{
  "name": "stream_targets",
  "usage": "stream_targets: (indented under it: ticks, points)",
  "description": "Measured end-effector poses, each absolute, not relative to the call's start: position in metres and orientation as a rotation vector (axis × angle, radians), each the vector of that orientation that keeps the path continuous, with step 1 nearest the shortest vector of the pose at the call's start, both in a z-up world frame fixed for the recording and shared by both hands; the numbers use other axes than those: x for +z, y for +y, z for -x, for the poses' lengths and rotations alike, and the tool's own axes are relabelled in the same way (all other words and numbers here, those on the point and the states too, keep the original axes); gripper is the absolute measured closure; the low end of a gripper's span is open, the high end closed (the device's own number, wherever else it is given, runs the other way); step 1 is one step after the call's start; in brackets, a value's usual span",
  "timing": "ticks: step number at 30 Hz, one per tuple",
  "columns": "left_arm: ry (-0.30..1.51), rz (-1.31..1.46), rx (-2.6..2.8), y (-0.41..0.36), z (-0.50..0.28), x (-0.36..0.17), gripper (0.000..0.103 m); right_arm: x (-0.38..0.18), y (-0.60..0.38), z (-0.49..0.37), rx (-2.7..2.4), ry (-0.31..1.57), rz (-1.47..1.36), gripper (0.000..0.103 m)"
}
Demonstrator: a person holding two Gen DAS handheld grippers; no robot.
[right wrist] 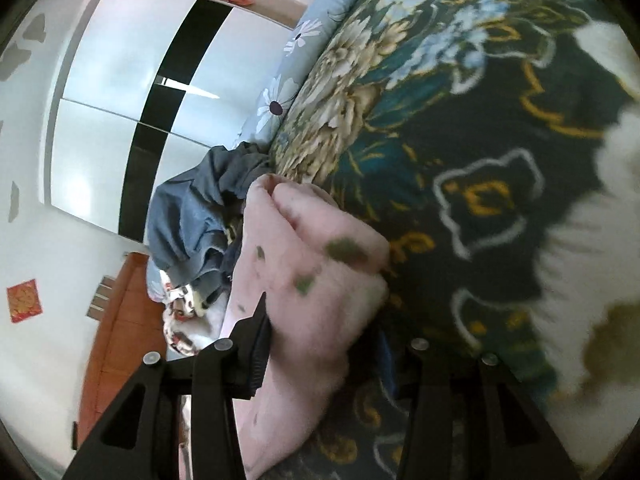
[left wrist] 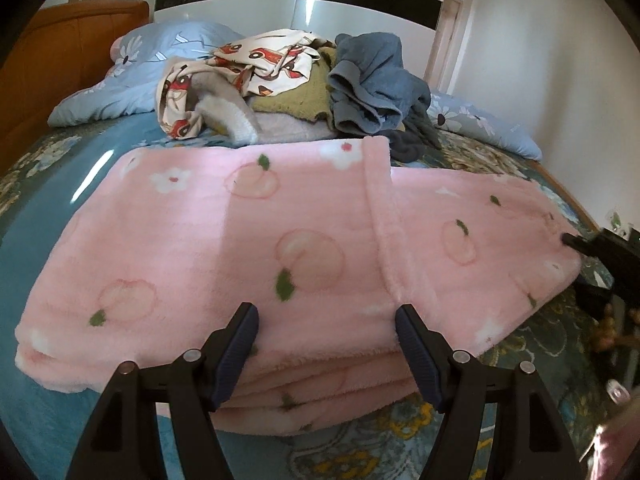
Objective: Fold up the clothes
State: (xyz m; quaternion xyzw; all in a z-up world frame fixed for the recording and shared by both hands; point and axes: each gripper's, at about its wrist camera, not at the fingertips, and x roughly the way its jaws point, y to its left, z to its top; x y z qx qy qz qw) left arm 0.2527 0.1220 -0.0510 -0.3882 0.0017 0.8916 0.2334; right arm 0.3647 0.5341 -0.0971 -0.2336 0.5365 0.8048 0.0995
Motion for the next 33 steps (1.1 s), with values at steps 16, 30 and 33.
stream_targets:
  ticks: [16, 30, 33]
  points:
    - [-0.411, 1.047, 2.702, -0.023, -0.231, -0.020, 0.029, 0.015, 0.441, -0.302, 2.724, 1.158, 0.717, 0.073]
    - [-0.712, 1.056, 2.817, -0.117, -0.258, -0.033, 0.029, 0.057, 0.170, -0.190, 3.279, 0.974, 1.091, 0.075]
    - [-0.739, 1.070, 2.806, -0.123, -0.257, -0.037, 0.029, 0.023, 0.131, -0.178, 3.241, 0.853, 1.319, 0.074]
